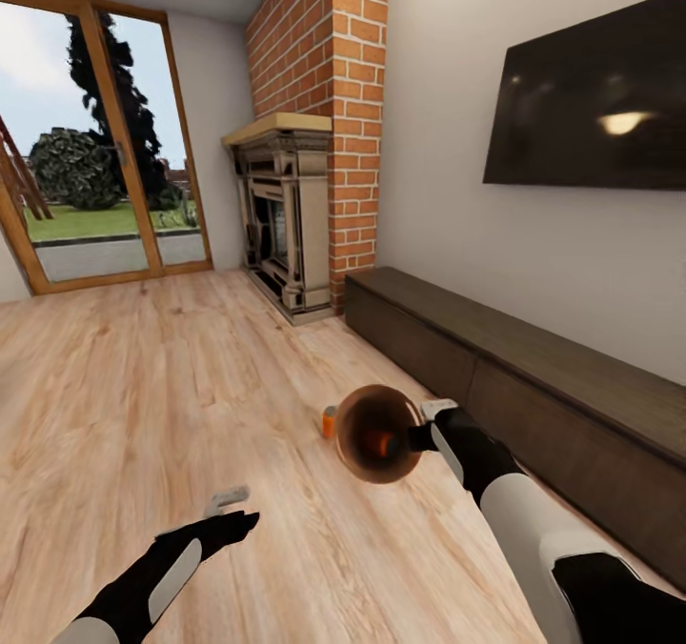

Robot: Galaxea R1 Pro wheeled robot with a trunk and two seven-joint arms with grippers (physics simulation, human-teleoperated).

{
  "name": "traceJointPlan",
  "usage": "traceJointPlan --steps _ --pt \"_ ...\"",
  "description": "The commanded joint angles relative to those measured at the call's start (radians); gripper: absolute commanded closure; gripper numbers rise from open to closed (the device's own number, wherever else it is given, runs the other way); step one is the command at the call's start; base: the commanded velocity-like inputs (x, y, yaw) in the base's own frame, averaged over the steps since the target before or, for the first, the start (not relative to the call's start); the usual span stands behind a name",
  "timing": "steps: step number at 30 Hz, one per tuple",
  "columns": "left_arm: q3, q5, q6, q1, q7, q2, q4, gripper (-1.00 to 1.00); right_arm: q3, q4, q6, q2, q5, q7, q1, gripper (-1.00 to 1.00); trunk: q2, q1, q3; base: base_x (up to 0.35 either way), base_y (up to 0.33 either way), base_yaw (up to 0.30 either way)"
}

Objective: Put the three can of soda from the living room inside the tash can in the kitchen.

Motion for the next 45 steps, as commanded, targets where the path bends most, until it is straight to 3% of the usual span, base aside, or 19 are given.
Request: traceJointPlan --steps 1,16,22,25,28,32,36,45 --pt "0.000 0.000 0.000 0.000 0.000 0.000 0.000 -1.00 -0.001 -0.002 -0.001 0.000 -0.019 0.006 -0.001 1.00 0.000 0.000 0.001 0.301 0.153 -0.195" --pt "0.000 0.000 -0.001 0.000 0.000 0.000 -0.001 -1.00 -0.004 -0.001 0.000 -0.005 -0.018 0.002 0.001 1.00 0.000 0.000 0.019 0.299 0.186 -0.194" --pt "0.000 -0.001 -0.002 0.000 0.000 0.000 -0.001 -1.00 -0.055 -0.001 0.001 -0.013 -0.015 0.001 0.002 1.00 0.000 0.000 0.026 0.296 0.194 -0.191" --pt "0.000 -0.001 -0.001 0.000 0.000 0.000 -0.001 -1.00 -0.066 -0.001 0.002 -0.041 -0.016 0.003 0.002 1.00 0.000 0.000 0.029 0.294 0.195 -0.190" --pt "0.000 -0.002 -0.001 0.000 0.000 0.000 -0.001 -1.00 -0.073 0.000 0.000 -0.103 -0.018 0.009 0.007 1.00 0.000 0.000 0.033 0.294 0.195 -0.190" --pt "0.000 -0.002 -0.001 0.000 0.000 0.000 -0.001 -1.00 -0.075 0.000 -0.005 -0.138 -0.019 0.011 0.042 1.00 0.000 0.000 0.038 0.295 0.183 -0.190" --pt "0.000 -0.003 -0.005 0.000 0.001 -0.002 -0.001 -1.00 -0.076 -0.001 -0.012 -0.150 -0.018 0.012 0.101 1.00 0.000 0.000 0.042 0.302 0.159 -0.190" --pt "-0.002 -0.003 -0.001 -0.001 0.001 -0.018 -0.001 -1.00 -0.080 -0.001 -0.015 -0.153 -0.017 0.013 0.128 1.00 0.000 0.000 0.053 0.308 0.129 -0.190"
